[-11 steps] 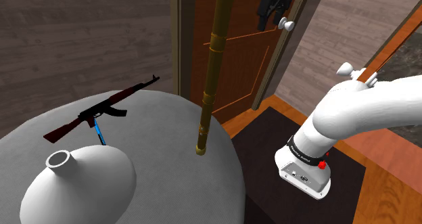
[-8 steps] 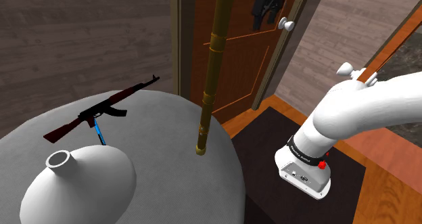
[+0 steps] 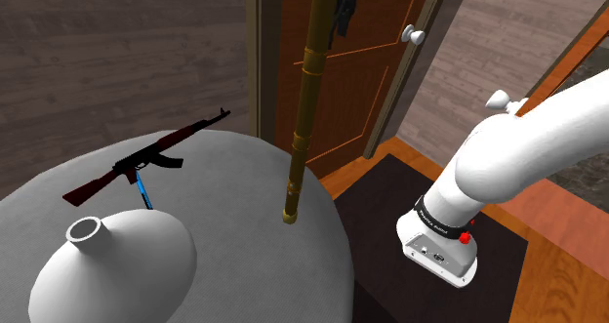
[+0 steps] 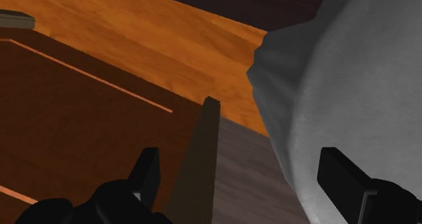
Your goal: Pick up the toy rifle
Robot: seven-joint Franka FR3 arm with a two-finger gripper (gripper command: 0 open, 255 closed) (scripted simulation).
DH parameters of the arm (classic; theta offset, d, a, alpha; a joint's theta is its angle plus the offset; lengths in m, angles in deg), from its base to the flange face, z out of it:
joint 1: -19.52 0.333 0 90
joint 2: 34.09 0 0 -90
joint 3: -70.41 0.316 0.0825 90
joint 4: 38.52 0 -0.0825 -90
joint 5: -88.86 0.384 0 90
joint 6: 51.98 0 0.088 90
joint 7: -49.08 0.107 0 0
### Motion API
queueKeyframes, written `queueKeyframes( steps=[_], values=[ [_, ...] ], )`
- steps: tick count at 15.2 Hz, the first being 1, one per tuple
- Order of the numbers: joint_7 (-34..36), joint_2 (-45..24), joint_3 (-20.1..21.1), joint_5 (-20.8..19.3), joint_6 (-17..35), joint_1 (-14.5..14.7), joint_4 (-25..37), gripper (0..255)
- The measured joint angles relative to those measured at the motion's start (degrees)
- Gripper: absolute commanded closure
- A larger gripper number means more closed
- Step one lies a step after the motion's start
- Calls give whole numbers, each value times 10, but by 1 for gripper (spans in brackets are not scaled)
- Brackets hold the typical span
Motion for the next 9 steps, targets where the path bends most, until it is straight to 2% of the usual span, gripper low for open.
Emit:
queueKeyframes(
  steps=[9],
  values=[
    [-58, -175, 52, -27, 29, 43, 120, 0]
  ],
)
